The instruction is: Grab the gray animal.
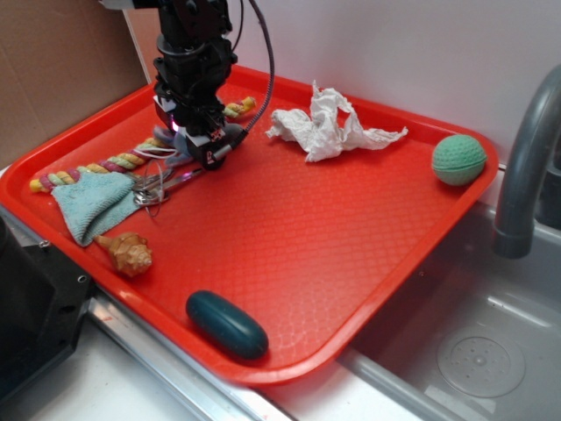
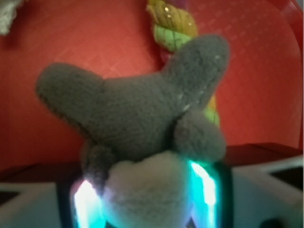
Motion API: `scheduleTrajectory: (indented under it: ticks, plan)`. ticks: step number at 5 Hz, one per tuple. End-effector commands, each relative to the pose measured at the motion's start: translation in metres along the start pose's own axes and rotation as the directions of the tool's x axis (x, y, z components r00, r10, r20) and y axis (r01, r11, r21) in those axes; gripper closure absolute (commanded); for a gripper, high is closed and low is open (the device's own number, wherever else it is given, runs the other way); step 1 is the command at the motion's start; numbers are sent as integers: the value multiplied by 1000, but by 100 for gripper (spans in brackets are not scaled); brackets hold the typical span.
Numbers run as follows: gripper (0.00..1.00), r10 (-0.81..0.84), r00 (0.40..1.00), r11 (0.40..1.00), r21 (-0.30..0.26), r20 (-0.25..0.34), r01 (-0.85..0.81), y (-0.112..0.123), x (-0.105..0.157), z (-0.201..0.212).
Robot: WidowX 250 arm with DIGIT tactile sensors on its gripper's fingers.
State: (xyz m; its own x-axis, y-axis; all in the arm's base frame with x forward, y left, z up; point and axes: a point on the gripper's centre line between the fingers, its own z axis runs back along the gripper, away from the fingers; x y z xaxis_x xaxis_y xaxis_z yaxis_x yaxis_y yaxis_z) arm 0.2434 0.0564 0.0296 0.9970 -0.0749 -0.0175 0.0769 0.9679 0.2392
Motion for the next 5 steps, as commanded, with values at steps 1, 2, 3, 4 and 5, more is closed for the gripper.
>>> scheduleTrajectory:
  ticks: [1, 2, 3, 4, 5]
  plan:
    - [100, 174, 967, 981, -116, 184, -154, 5, -18, 115]
    - [100, 202, 972, 961, -215, 119, -173, -8, -41, 170]
    - [100, 331, 943, 940, -99, 29, -327, -19, -50, 207]
    - [100, 294, 955, 937, -209, 36, -281, -16, -57, 212]
    - [100, 292, 956, 934, -223, 24, -280, -7, -56, 207]
